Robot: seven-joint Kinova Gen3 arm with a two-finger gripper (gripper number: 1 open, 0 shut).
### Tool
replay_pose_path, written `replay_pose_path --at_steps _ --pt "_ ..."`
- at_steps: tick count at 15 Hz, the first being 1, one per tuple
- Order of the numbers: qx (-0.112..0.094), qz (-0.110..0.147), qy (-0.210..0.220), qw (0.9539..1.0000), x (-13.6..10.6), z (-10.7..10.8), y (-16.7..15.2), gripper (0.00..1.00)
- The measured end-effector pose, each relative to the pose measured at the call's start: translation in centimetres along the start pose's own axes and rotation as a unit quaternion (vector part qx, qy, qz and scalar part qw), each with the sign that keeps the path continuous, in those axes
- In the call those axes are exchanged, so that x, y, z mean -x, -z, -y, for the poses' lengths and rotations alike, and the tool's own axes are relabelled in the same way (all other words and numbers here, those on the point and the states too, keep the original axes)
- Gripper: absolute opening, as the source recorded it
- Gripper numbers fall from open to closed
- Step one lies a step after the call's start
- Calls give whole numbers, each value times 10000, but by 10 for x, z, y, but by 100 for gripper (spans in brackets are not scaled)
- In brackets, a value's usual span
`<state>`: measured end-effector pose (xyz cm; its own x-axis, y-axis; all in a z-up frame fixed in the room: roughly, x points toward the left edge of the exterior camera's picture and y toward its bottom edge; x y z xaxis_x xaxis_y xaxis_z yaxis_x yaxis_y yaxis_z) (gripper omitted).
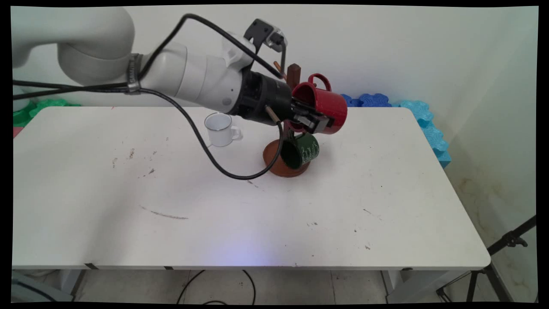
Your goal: Place the picked object on the table
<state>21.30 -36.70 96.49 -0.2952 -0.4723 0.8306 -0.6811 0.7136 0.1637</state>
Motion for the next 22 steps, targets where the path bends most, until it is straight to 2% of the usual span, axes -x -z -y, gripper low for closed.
replay_pose_path --at_steps 6,11,17,22 --pt "295 27 -153 9994 -6 -6 28 0" --pt "436 243 -265 9984 -8 6 64 0" --pt "586 665 -526 9947 -2 33 110 0" --pt "709 1208 -960 9855 12 57 142 0"
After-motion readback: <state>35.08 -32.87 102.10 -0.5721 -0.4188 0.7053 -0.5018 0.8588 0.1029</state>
